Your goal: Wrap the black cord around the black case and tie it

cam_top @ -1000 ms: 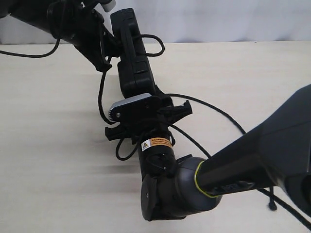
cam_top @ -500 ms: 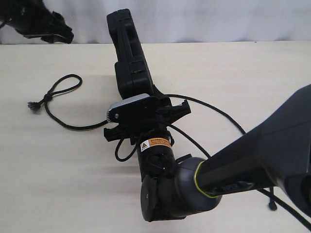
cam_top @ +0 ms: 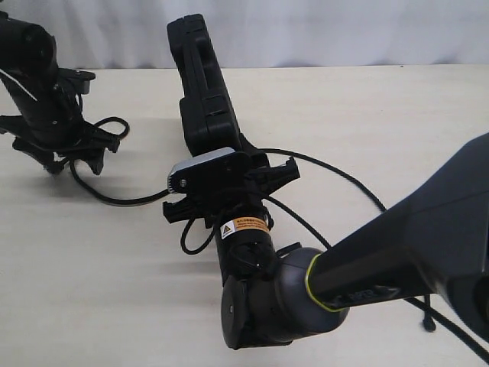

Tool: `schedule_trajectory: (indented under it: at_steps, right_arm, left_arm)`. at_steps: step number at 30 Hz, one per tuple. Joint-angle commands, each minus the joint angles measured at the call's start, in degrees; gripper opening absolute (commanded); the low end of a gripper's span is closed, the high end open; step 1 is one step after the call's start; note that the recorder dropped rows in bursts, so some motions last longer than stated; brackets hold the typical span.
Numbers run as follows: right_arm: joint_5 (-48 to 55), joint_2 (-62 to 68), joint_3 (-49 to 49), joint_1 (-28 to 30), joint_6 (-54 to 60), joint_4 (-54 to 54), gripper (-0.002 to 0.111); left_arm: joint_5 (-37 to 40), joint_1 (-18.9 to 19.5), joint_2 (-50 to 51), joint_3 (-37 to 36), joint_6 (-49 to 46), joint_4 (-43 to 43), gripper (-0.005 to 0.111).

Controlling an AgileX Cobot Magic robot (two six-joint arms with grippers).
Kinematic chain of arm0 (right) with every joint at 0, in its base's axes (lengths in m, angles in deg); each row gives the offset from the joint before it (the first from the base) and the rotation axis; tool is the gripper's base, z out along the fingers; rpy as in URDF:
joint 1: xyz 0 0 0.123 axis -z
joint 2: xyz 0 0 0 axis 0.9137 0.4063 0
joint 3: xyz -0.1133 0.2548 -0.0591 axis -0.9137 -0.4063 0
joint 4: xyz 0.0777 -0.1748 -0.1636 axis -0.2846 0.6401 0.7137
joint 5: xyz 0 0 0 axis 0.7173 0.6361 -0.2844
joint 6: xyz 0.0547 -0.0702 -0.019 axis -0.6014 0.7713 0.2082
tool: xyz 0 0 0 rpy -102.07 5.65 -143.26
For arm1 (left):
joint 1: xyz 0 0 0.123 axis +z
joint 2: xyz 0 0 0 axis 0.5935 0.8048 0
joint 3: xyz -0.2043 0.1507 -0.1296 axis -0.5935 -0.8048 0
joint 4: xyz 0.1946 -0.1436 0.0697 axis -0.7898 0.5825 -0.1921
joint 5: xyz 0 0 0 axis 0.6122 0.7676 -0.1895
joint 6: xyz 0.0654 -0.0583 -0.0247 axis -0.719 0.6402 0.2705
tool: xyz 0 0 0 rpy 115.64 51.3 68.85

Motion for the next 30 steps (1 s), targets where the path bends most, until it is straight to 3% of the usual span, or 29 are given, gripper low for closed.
schedule_trajectory:
  at_steps: [1,4,8,9,11,12,15,18,22,23,25,28,30]
  right_arm:
    - [-0.38,-0.71,-0.05,0.05,-0.09,1.36,0.004]
    - [-0.38,-0.71,-0.05,0.05,-0.09,1.36,0.004]
    - [-0.38,-0.71,-0.05,0.05,-0.09,1.36,0.004]
    - [-0.38,-0.71,-0.05,0.05,-0.09,1.36,0.004]
    - [-0.38,-0.71,-0.05,0.05,-0.09,1.36,0.004]
    - [-0.38,-0.71,-0.05,0.05,-0.09,1.36,0.004]
    - [-0.38,-0.71,-0.05,0.05,-0.09,1.36,0.004]
    - [-0.38,-0.71,-0.05,0.05,-0.09,1.36,0.004]
    - [-0.38,-0.71,-0.05,0.16,-0.09,0.85,0.004]
    - [-0.38,-0.71,-0.05,0.16,-0.09,0.85,0.004]
    - [-0.38,-0.71,-0.05,0.31,-0.09,0.13,0.004]
    - [-0.38,-0.71,-0.05,0.31,-0.09,-1.69,0.004]
    - [-0.38,-0.71,-0.05,0.31,-1.18,-3.24,0.004]
  left_arm:
    - [-2.54,-0.07,1.26,0.39,2.47,-1.06,0.072]
    - [-3.06,-0.07,2.39,0.39,7.27,-8.34,0.072]
    - [-4.28,0.61,4.22,0.39,7.36,-7.21,0.072]
    - [-4.18,0.61,4.82,0.39,7.36,-6.73,0.062]
    - [-3.3,0.61,4.85,0.39,6.89,-6.63,0.019]
    - [-3.03,0.61,4.85,0.39,2.35,-4.51,0.0]
    - [-4.72,0.46,2.35,0.39,-5.34,-3.2,0.0]
    - [-5.96,0.46,-6.82,0.39,-13.16,-0.43,0.0]
    - [-1.49,0.46,-14.36,0.29,-32.55,17.52,0.0]
    - [-0.68,0.7,-15.43,-0.75,-33.07,17.3,0.0]
    - [-6.13,1.56,-19.13,-7.26,-35.16,17.54,0.0]
    - [-13.83,1.56,-22.01,-14.16,-46.95,29.29,0.0]
    - [-10.82,1.56,-22.11,-14.59,-49.92,30.79,0.0]
